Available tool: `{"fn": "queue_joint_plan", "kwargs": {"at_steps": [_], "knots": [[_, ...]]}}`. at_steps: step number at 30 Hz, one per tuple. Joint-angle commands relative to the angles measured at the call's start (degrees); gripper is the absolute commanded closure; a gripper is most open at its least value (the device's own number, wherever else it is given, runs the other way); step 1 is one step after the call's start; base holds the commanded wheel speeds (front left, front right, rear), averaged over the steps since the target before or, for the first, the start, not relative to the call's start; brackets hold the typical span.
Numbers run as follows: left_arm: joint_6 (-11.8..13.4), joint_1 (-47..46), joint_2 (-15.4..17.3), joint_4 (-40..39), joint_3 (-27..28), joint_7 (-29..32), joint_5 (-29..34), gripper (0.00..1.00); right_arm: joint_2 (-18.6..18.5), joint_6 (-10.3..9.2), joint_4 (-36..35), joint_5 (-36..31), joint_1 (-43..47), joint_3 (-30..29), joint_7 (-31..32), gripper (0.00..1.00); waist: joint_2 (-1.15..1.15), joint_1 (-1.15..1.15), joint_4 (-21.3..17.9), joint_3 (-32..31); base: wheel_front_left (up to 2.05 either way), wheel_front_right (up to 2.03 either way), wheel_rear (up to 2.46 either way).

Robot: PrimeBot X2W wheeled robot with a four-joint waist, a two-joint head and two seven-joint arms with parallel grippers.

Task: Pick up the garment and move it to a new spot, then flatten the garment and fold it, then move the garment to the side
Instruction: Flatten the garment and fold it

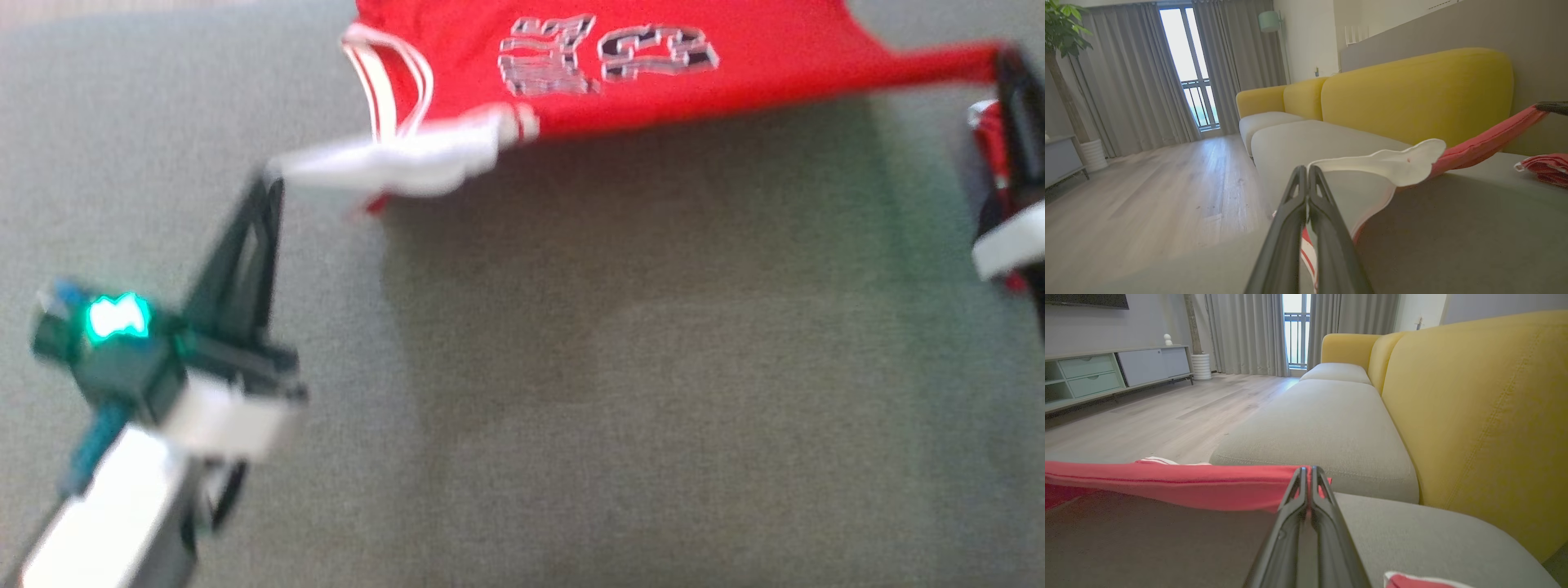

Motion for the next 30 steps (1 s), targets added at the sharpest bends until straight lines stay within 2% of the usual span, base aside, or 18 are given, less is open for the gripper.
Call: {"fn": "queue_joint_plan", "kwargs": {"at_steps": [1,6,8,11,15,19,23,30], "knots": [[1.5,2.1,2.7,-3.7,2.5,-0.1,-1.1,1.00,-1.6,-0.05,-2.1,0.8,2.9,-0.2,-0.3,1.00,0.00,0.02,-0.6,-2.7,0.00,0.00,0.00],[4.8,12.7,2.8,-8.1,1.6,0.5,-3.0,1.00,-2.3,-0.05,-3.4,2.2,9.3,0.5,-0.3,1.00,0.00,0.02,-1.3,-5.3,0.00,0.00,0.00],[6.7,18.6,1.6,-10.5,1.2,0.6,-5.4,1.00,-2.6,-0.05,-4.5,2.6,12.8,0.0,-0.3,1.00,0.00,0.02,-1.7,-6.7,0.00,0.00,0.00],[8.2,23.9,0.8,-12.8,0.3,0.8,-6.9,1.00,-3.2,-0.05,-5.6,2.9,16.9,-0.5,-0.3,1.00,0.00,0.02,-1.9,-7.9,0.00,0.00,0.00],[9.5,27.9,0.6,-15.3,-0.7,1.6,-7.8,1.00,-3.9,-0.05,-7.1,3.2,21.1,-1.2,-0.3,1.00,0.00,0.02,-1.8,-8.9,0.00,0.00,0.00],[10.8,30.8,1.7,-18.7,-0.9,3.7,-8.8,1.00,-4.4,-0.05,-9.2,3.3,25.6,-2.7,-0.3,1.00,0.00,0.02,-2.0,-9.0,0.00,0.00,0.00],[10.5,27.9,2.0,-18.7,-0.4,4.9,-8.6,1.00,-3.4,-0.05,-9.5,3.4,25.4,-3.6,0.1,1.00,0.00,0.02,-2.5,-7.4,0.00,0.00,0.00],[6.3,14.0,-0.6,-11.1,-1.5,6.0,-6.3,1.00,-1.3,-0.05,-7.0,3.8,19.7,-3.3,1.7,1.00,0.00,0.02,-3.0,-1.9,0.00,0.00,0.00]]}}
